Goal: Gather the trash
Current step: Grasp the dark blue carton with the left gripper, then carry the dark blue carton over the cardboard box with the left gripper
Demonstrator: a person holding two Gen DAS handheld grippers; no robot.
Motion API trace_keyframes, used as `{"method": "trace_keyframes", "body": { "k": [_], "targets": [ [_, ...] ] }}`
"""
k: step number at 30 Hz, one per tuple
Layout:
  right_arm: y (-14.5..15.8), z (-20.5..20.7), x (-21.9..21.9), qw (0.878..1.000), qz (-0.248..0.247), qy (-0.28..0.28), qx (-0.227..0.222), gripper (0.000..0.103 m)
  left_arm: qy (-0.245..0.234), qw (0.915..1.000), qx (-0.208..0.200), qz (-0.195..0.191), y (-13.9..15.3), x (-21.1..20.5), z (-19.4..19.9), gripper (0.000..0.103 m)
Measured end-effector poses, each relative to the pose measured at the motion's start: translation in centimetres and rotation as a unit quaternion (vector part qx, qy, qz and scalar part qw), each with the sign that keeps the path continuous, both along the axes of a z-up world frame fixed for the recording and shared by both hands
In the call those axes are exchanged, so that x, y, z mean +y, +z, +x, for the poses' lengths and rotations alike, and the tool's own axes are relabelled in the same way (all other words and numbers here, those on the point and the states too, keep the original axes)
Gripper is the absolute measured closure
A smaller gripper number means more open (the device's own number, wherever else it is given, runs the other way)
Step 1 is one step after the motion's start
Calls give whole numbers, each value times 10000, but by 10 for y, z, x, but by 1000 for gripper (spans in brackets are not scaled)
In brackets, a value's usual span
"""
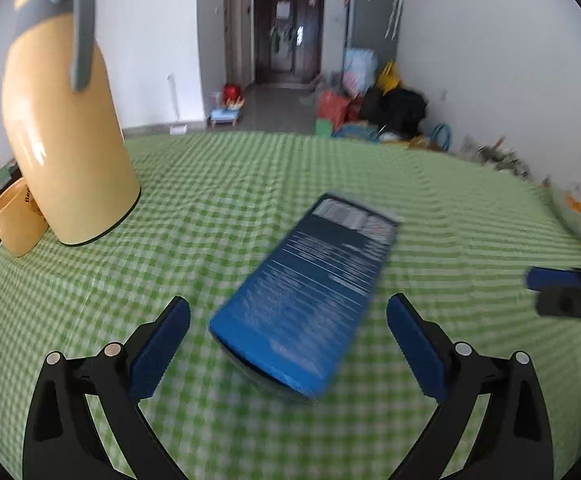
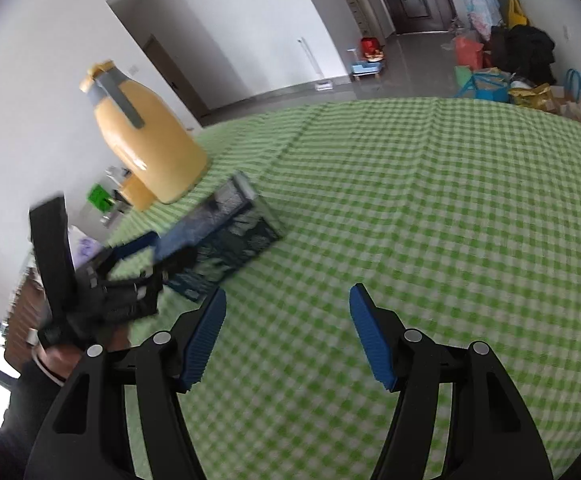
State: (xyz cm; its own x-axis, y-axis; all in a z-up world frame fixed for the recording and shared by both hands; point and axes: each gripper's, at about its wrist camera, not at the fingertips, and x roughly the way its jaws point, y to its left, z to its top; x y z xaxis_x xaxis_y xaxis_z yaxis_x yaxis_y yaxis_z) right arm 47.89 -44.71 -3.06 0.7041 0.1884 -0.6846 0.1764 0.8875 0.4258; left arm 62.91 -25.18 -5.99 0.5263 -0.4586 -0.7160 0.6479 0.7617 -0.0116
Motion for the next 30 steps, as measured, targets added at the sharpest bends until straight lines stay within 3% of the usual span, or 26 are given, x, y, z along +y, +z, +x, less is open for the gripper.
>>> {"method": "trace_keyframes", "body": {
  "k": [2, 3, 4, 8, 9, 12, 16, 20, 25, 28, 30],
  "targets": [
    [0, -1, 1, 9997, -240, -51, 41, 41, -69, 9998, 167, -17, -6, -6, 7, 12],
    [0, -2, 2, 9995, -320, -57, 54, 41, -98, 9997, 237, -28, -9, -7, 8, 21],
    [-1, -1, 5, 9987, -494, -71, 100, 41, -79, 9997, 238, 36, -11, -10, 9, 22],
    [-6, 4, 24, 9934, -1113, 54, 278, 42, -68, 9989, -35, 456, -10, -12, -10, 34],
    [-8, 2, 28, 9927, -1172, 86, 271, 53, -18, 9987, -30, 507, -7, -9, -14, 35],
    [-6, 0, 42, 9919, -1226, 232, 246, 68, 117, 9977, -149, 647, 4, 3, -34, 37],
    [5, -8, 65, 9911, -1260, 401, 125, 70, 228, 9978, -285, 554, 33, 28, -64, 44],
    [23, -24, 96, 9886, -1369, 620, -31, 70, 527, 9972, -529, 31, 80, 84, -114, 45],
    [40, -35, 154, 9836, -1425, 1089, -202, 70, 1159, 9882, -960, -269, 127, 176, -185, 45],
    [45, -41, 204, 9776, -1412, 1527, -311, 70, 1806, 9771, -1082, -307, 139, 248, -228, 45],
    [45, -43, 242, 9717, -1415, 1858, -363, 70, 2315, 9649, -1180, -373, 141, 305, -260, 45]
  ]
}}
